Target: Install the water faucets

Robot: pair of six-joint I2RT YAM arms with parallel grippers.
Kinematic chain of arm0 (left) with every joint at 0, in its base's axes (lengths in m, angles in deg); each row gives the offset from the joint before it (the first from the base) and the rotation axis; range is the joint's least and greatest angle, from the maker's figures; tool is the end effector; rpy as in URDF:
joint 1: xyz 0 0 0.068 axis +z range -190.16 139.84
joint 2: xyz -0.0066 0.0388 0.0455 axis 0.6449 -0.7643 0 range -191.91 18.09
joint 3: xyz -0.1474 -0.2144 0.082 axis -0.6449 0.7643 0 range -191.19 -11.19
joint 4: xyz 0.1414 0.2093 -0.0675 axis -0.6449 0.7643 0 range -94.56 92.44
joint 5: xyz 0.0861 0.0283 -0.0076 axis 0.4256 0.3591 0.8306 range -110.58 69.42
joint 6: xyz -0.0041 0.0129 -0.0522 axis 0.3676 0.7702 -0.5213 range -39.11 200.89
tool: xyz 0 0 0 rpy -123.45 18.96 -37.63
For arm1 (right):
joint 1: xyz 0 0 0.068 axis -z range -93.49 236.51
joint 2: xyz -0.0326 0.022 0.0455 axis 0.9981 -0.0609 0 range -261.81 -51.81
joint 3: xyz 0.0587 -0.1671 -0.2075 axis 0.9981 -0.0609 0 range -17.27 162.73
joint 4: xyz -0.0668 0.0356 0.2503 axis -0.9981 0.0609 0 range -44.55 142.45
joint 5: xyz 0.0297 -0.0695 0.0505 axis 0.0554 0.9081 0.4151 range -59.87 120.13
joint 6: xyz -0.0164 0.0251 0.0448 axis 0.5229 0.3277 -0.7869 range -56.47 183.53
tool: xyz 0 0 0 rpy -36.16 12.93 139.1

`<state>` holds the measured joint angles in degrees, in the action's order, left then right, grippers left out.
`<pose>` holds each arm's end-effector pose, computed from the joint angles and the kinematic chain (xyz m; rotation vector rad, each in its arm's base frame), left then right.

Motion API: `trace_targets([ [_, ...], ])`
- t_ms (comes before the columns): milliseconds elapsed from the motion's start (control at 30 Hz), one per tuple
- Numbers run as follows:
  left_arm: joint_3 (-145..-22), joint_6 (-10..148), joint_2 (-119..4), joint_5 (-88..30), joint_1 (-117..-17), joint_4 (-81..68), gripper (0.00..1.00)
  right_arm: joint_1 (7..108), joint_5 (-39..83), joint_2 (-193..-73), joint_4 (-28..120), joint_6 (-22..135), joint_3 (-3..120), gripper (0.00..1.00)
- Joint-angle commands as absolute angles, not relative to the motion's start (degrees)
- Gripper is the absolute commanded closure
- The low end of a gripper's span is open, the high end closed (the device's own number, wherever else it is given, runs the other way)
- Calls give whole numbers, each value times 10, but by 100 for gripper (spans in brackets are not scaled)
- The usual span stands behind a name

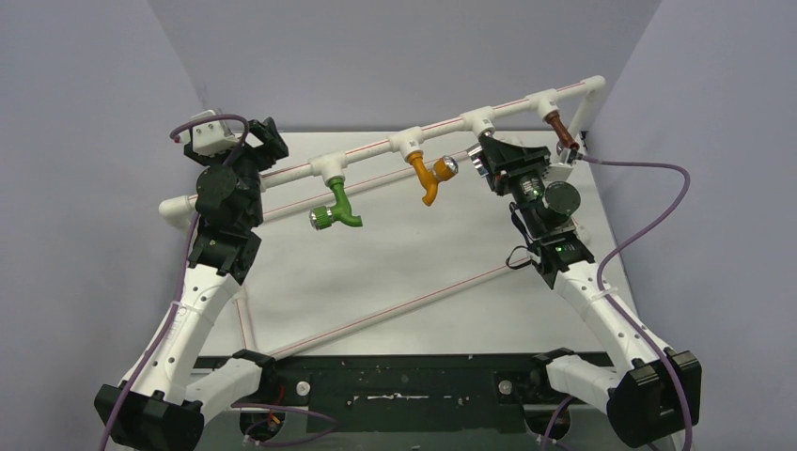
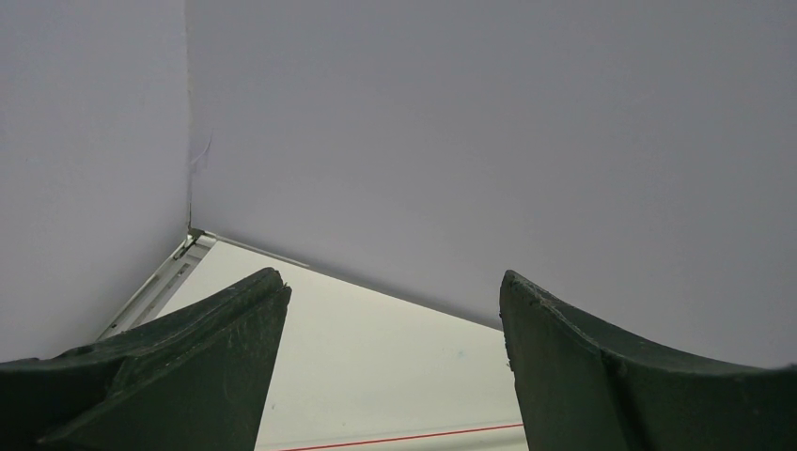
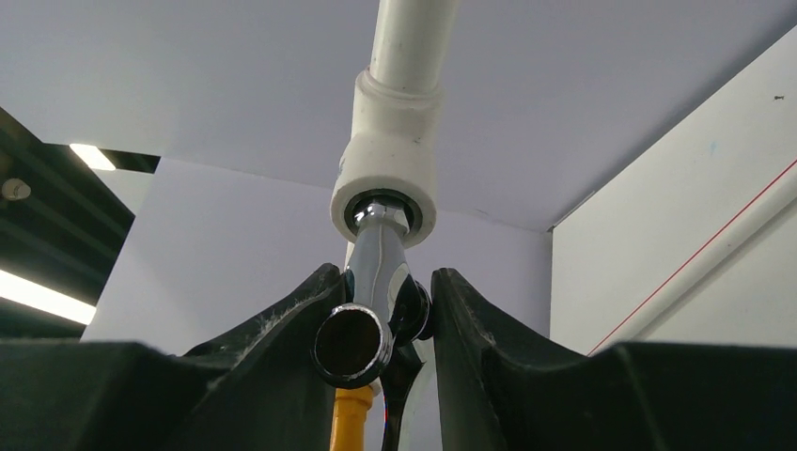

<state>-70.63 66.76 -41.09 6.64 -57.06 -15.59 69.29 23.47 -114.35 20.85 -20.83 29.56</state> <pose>0.2278 -0.0522 0.4220 -0.3630 1.3489 -0.1243 0.2455 0.0805 0.3561 0.7965 1.3975 1.5119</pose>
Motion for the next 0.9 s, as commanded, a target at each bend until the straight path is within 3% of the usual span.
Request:
trace_targets([
  [0, -650, 662, -423, 40, -597, 53, 20, 677, 201, -1136, 38, -311, 324, 100],
  [100, -649, 663, -422, 40, -596, 54, 20, 676, 196, -1127, 81, -278, 325, 97],
  [300, -650, 663, -420, 40, -596, 54, 20, 678, 191, -1100, 175, -205, 322, 52],
  [433, -649, 663, -419, 41, -596, 53, 20, 681, 196, -1082, 244, -154, 326, 32],
  [567, -650, 663, -418, 41, -596, 53, 20, 682, 213, -1059, 320, -91, 343, 27],
  [867, -650, 663, -418, 41, -597, 54, 20, 684, 292, -1022, 523, 155, 431, 25],
])
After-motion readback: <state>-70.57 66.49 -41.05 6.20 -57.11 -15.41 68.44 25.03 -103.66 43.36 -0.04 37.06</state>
